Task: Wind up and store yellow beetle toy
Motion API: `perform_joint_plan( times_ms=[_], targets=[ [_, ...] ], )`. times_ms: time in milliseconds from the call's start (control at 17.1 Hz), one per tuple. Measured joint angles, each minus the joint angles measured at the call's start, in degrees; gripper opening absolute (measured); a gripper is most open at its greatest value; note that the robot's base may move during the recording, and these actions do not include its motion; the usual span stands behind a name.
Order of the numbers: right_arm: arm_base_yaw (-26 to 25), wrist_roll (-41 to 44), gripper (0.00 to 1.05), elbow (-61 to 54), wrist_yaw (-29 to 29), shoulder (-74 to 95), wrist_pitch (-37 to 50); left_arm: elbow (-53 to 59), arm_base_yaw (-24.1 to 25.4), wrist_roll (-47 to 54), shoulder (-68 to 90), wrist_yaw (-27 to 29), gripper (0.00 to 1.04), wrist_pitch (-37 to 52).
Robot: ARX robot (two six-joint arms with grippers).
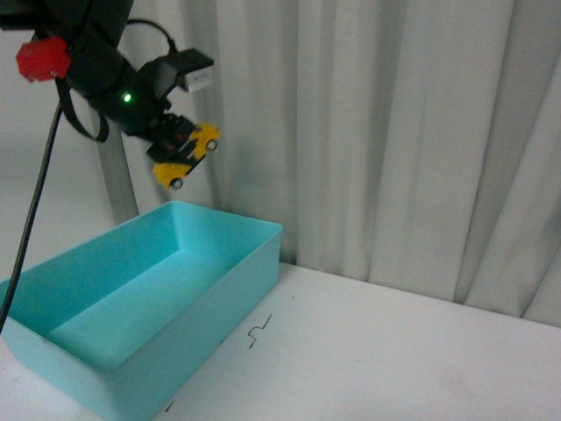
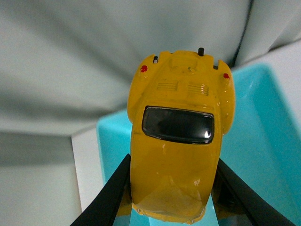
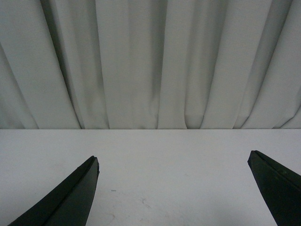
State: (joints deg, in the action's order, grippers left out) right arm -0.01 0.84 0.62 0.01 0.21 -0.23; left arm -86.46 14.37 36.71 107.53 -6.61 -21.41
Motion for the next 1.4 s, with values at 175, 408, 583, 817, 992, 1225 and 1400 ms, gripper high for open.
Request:
perform_joint_plan(
  times_ms=[175,408,583,817,992,1225,1400],
  targets=[
    [0.0,0.0,0.98,0.0,0.0,0.0,0.0,3.8,1.7,-3.6,3.4,4.9,0.41,1.9],
    [0.0,0.0,0.98,0.0,0.0,0.0,0.0,4.5,2.0,-5.0,10.4,11.2,0.41,3.1],
    [0.0,0.0,0.98,0.0,0.0,0.0,0.0,4.1,1.9,-5.5,15.1,13.3,0.41,4.4],
    [0.0,0.0,0.98,0.0,0.0,0.0,0.0,2.6,-0.4,-5.7,17.8,13.3,0.41,2.0],
    [0.0,0.0,0.98,0.0,0.0,0.0,0.0,1.6,-0.4,-5.6,18.6,13.0,0.68,-1.3],
    [0.0,0.0,0.98,0.0,0.0,0.0,0.0,1.7,0.9,-6.3,16.1,7.0,0.97,1.0],
    [0.0,0.0,0.98,0.0,0.0,0.0,0.0,9.0,1.5,-3.7,1.0,0.5,0.98,7.2]
  ],
)
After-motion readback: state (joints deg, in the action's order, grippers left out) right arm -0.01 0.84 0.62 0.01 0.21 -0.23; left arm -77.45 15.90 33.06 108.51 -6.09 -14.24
